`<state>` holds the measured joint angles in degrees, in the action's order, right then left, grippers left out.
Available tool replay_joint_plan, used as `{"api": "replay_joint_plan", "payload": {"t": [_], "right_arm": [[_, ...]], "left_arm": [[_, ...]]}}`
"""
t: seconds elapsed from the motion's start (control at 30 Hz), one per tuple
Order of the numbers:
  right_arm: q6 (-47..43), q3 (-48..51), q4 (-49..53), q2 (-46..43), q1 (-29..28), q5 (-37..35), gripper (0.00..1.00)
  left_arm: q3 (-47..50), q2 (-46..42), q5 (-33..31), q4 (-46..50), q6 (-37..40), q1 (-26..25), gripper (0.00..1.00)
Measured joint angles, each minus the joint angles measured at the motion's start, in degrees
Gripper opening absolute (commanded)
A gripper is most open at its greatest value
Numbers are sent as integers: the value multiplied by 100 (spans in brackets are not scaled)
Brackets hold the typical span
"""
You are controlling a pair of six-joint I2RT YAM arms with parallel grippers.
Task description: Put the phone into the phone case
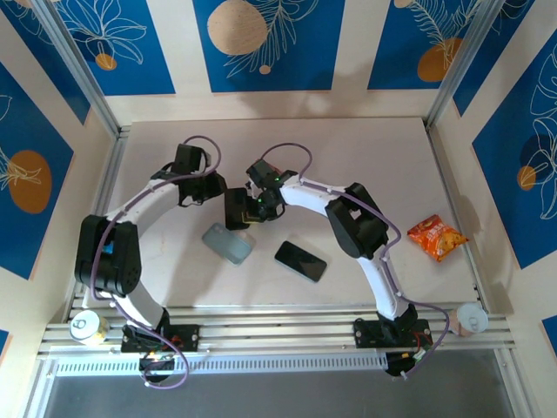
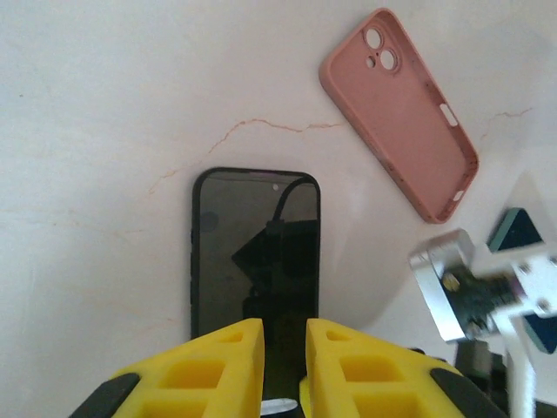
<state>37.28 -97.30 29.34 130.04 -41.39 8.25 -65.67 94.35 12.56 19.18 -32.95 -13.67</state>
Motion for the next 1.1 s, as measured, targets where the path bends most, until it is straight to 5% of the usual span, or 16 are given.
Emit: {"api": "replay_joint_plan", "payload": {"t": [0.27,0.8,1.1], "right_arm": [[262,-348,188,227,81,398,0],[621,-474,374,164,-35,-15,0],[699,-1462,1010,664,-35,-83,0]], "left_arm": [[291,-184,131,20,-70,66,21],[680,-457,400,-33,-131,70,21],[883,-581,461,-90,-144,70,23]]}}
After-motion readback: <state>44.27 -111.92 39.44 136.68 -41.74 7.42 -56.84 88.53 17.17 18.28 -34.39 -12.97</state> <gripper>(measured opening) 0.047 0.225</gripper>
